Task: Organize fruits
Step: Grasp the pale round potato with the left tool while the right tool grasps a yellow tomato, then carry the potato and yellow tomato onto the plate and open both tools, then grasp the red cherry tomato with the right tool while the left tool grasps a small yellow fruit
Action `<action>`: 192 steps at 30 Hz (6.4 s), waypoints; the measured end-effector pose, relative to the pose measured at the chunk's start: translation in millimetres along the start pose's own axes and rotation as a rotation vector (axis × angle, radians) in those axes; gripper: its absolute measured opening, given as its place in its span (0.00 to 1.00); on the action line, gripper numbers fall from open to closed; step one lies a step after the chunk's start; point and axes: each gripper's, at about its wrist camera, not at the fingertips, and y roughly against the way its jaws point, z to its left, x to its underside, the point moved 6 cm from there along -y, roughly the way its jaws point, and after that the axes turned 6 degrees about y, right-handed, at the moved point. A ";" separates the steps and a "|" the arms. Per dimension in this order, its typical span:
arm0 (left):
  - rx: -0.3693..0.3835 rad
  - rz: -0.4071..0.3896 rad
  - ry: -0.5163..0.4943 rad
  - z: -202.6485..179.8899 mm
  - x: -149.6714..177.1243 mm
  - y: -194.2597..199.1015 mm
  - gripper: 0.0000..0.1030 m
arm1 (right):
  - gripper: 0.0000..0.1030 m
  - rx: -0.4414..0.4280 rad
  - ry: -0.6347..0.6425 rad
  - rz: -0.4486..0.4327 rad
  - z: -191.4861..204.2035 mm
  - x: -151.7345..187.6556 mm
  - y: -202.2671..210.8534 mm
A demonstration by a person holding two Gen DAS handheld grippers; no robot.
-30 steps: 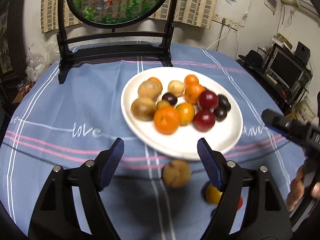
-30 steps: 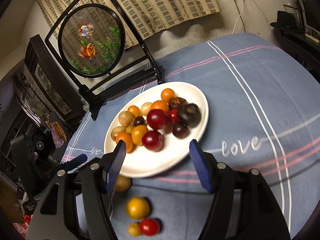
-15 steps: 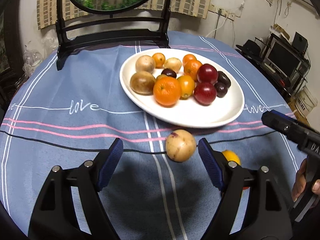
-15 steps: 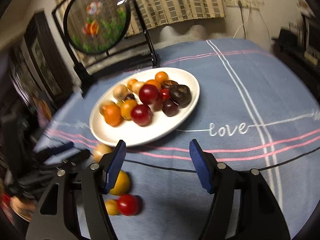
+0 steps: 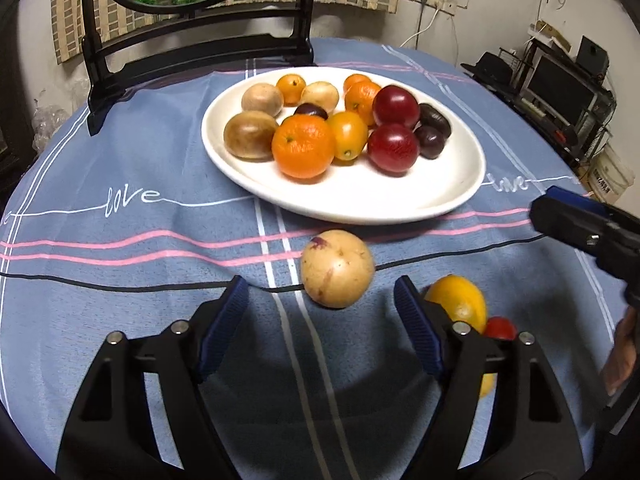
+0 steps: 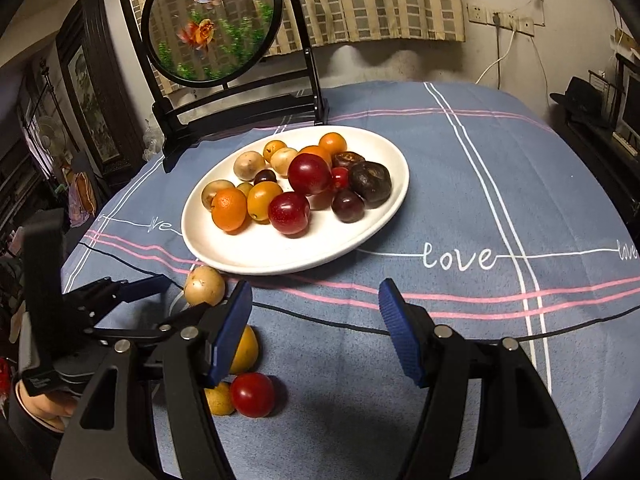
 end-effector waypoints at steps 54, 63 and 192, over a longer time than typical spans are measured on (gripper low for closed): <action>-0.009 -0.043 0.081 25.1 -10.8 20.7 0.37 | 0.38 -0.004 0.221 0.083 67.3 17.2 -28.8; -0.011 -0.045 0.077 23.8 -10.3 21.3 0.37 | 0.38 0.054 0.140 0.047 33.6 8.9 -18.4; -0.079 -0.031 0.019 9.9 0.9 23.1 0.88 | 0.57 -0.089 0.470 0.282 51.6 68.7 -17.8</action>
